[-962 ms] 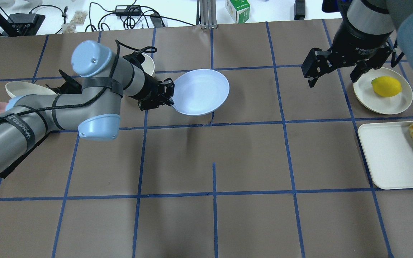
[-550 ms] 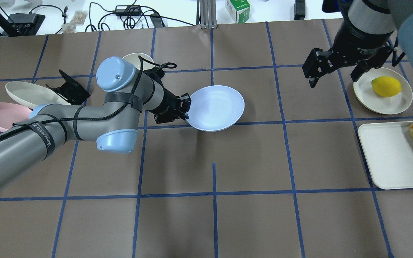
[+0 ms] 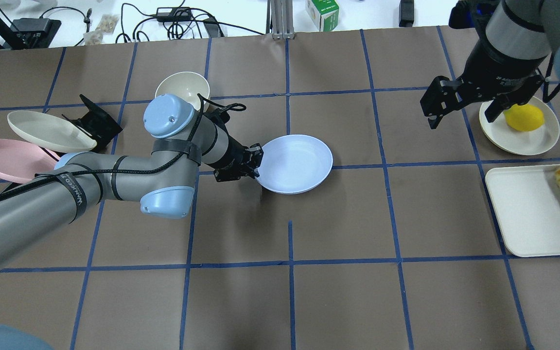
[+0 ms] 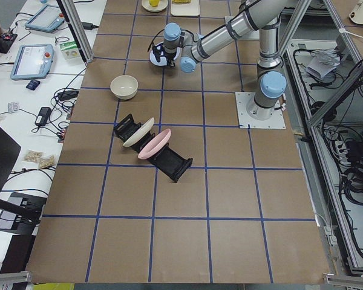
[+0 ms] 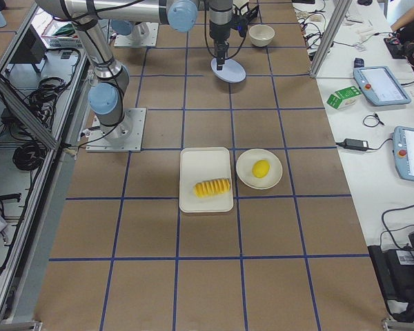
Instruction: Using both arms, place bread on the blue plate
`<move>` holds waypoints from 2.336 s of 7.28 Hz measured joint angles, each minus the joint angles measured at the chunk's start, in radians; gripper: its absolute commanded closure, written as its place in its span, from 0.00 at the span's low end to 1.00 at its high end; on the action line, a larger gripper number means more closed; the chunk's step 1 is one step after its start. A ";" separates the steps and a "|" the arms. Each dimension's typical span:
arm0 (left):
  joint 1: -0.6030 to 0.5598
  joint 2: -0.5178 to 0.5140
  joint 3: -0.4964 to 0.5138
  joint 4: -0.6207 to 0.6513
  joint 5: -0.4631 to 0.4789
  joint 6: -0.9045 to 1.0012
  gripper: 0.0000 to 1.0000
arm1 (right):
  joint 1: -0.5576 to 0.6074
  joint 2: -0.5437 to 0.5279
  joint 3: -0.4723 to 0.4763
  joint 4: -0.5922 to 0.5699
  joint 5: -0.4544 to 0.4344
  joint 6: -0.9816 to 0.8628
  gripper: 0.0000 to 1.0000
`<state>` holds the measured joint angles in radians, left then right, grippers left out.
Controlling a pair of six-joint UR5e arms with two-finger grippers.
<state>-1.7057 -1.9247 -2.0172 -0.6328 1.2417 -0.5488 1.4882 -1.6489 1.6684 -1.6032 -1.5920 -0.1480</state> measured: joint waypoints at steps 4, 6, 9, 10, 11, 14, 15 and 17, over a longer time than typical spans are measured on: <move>-0.001 -0.030 0.003 0.006 0.027 -0.006 0.00 | 0.028 -0.003 -0.032 0.006 0.036 0.028 0.00; -0.001 -0.007 0.020 0.010 0.029 -0.010 0.00 | 0.031 0.040 -0.083 0.025 0.042 0.026 0.00; 0.026 0.038 0.214 -0.152 0.126 0.070 0.00 | -0.037 0.068 -0.050 0.034 0.018 -0.128 0.00; 0.039 0.057 0.301 -0.292 0.206 0.163 0.00 | -0.143 0.058 0.009 0.022 0.002 -0.231 0.00; 0.060 0.080 0.380 -0.446 0.296 0.252 0.00 | -0.268 0.057 0.079 -0.040 -0.005 -0.378 0.00; 0.142 0.184 0.467 -0.750 0.424 0.418 0.00 | -0.567 0.182 0.216 -0.369 -0.014 -0.744 0.00; 0.155 0.224 0.472 -0.816 0.431 0.428 0.00 | -0.628 0.244 0.221 -0.442 -0.016 -0.818 0.00; 0.168 0.270 0.471 -0.864 0.434 0.434 0.00 | -0.734 0.362 0.205 -0.529 -0.015 -0.898 0.00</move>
<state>-1.5380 -1.6549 -1.5462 -1.4971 1.6756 -0.1146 0.7537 -1.2867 1.8734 -2.1320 -1.6074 -1.0462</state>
